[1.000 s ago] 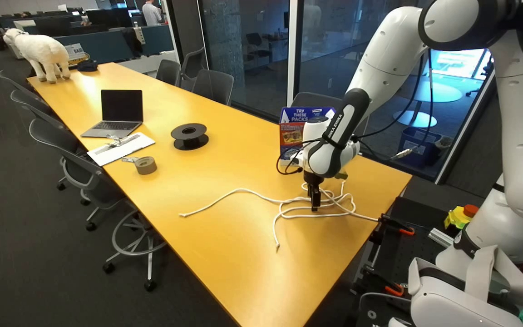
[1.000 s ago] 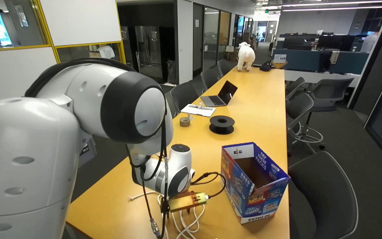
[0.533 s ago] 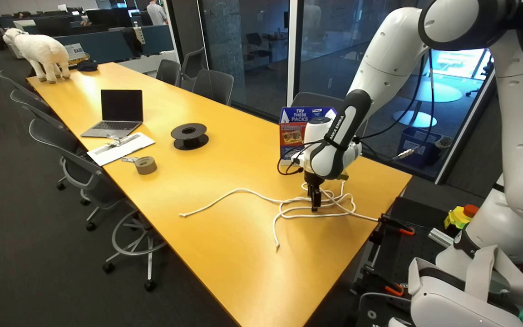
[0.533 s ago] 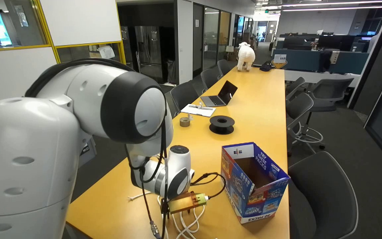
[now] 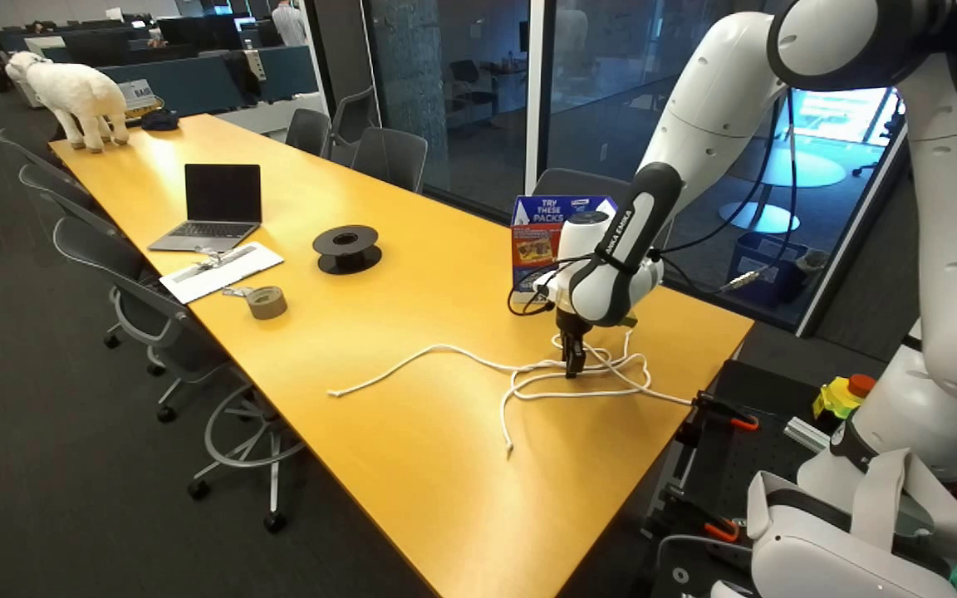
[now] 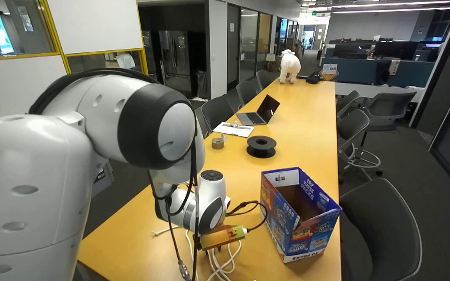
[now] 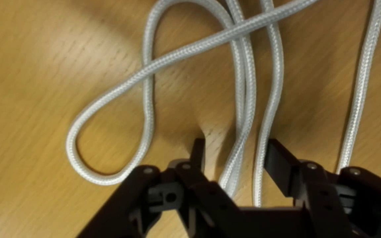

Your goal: Put the ropes in the carton box

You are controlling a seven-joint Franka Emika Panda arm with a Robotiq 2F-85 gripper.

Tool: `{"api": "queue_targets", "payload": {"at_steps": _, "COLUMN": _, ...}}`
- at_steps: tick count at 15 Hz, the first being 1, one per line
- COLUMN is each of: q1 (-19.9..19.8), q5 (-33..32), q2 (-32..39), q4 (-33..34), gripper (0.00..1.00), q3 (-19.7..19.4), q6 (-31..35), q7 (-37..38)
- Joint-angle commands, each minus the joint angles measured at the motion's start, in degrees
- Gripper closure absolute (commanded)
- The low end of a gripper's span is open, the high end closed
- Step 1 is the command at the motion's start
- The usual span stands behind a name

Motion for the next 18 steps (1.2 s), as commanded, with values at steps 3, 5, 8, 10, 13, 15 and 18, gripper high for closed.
{"api": "queue_targets", "payload": {"at_steps": 3, "q1": -0.53, "q5": -1.90, "q2": -0.49, "q4": -0.50, "gripper": 0.92, "q3": 0.12, "q6": 1.49, "q7": 2.67}}
{"api": "queue_targets", "payload": {"at_steps": 5, "q1": -0.37, "q5": -1.90, "q2": -0.55, "q4": -0.54, "gripper": 0.96, "q3": -0.11, "q6": 1.76, "q7": 3.59}}
{"api": "queue_targets", "payload": {"at_steps": 8, "q1": 1.59, "q5": -2.77, "q2": -0.79, "q4": -0.90, "gripper": 0.92, "q3": -2.02, "q6": 3.21, "q7": 7.24}}
{"api": "queue_targets", "payload": {"at_steps": 10, "q1": 4.79, "q5": -4.67, "q2": -1.26, "q4": -1.18, "gripper": 0.92, "q3": -5.02, "q6": 5.94, "q7": 12.38}}
{"api": "queue_targets", "payload": {"at_steps": 13, "q1": 11.19, "q5": -7.49, "q2": -1.87, "q4": -0.80, "gripper": 0.93, "q3": -10.59, "q6": 11.94, "q7": 23.47}}
{"api": "queue_targets", "payload": {"at_steps": 15, "q1": 17.50, "q5": -8.01, "q2": -2.89, "q4": -0.69, "gripper": 0.92, "q3": -15.63, "q6": 15.21, "q7": 29.87}}
{"api": "queue_targets", "payload": {"at_steps": 18, "q1": 29.85, "q5": -6.73, "q2": -5.02, "q4": -0.71, "gripper": 0.92, "q3": -26.21, "q6": 18.33, "q7": 37.41}}
